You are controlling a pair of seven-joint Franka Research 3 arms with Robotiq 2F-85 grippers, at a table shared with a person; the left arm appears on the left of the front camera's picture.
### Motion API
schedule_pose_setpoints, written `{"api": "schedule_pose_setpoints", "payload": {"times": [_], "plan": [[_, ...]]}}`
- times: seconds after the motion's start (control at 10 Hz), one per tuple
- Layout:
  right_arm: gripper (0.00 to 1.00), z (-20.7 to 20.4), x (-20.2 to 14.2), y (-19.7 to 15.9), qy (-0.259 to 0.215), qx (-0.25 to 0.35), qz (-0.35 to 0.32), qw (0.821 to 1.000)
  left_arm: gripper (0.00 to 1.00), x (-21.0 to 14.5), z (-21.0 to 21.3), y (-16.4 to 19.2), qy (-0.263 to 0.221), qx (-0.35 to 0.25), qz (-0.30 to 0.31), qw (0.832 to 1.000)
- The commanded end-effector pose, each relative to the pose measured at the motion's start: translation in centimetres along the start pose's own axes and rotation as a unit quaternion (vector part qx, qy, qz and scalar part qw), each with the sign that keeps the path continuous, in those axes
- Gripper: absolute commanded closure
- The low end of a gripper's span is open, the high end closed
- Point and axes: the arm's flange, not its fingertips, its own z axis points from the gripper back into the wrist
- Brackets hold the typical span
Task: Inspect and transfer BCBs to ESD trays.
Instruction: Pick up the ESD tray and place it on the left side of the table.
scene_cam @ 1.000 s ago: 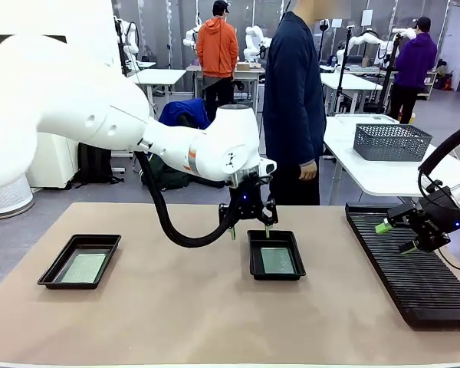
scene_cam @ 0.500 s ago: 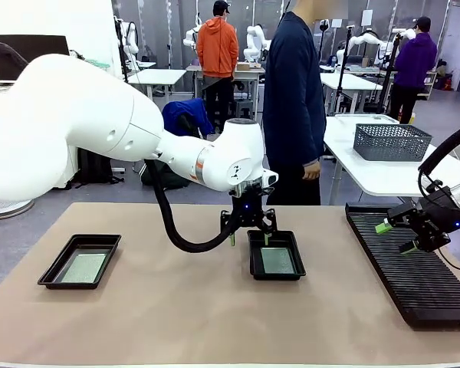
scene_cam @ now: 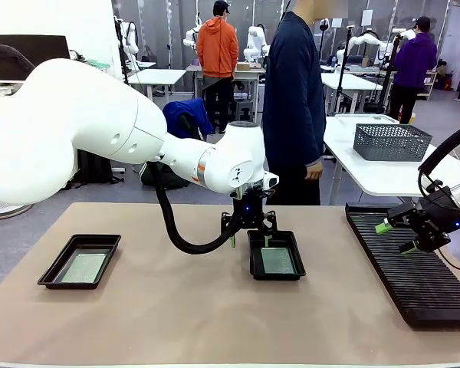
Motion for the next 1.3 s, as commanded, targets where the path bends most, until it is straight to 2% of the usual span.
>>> {"api": "schedule_pose_setpoints", "payload": {"times": [0.0, 0.5, 0.9, 1.2], "plan": [[0.0, 0.1, 0.0, 0.2, -0.002, -0.003, -0.01, 1.0, 0.03, 0.0, 0.1, -0.1, -0.001, -0.002, 0.0, 1.0], [0.0, 0.1, 0.0, 0.2, -0.002, -0.003, -0.01, 1.0, 0.03, 0.0, 0.0, 0.0, 0.001, 0.009, 0.004, 1.0], [0.0, 0.1, 0.0, 0.2, -0.002, -0.003, -0.01, 1.0, 0.14, 0.6, -1.2, 0.0, 0.011, 0.004, -0.003, 1.0], [0.0, 0.1, 0.0, 0.2, -0.002, -0.003, -0.01, 1.0, 0.28, 0.4, -1.3, 0.2, 0.002, -0.001, -0.004, 1.0]]}}
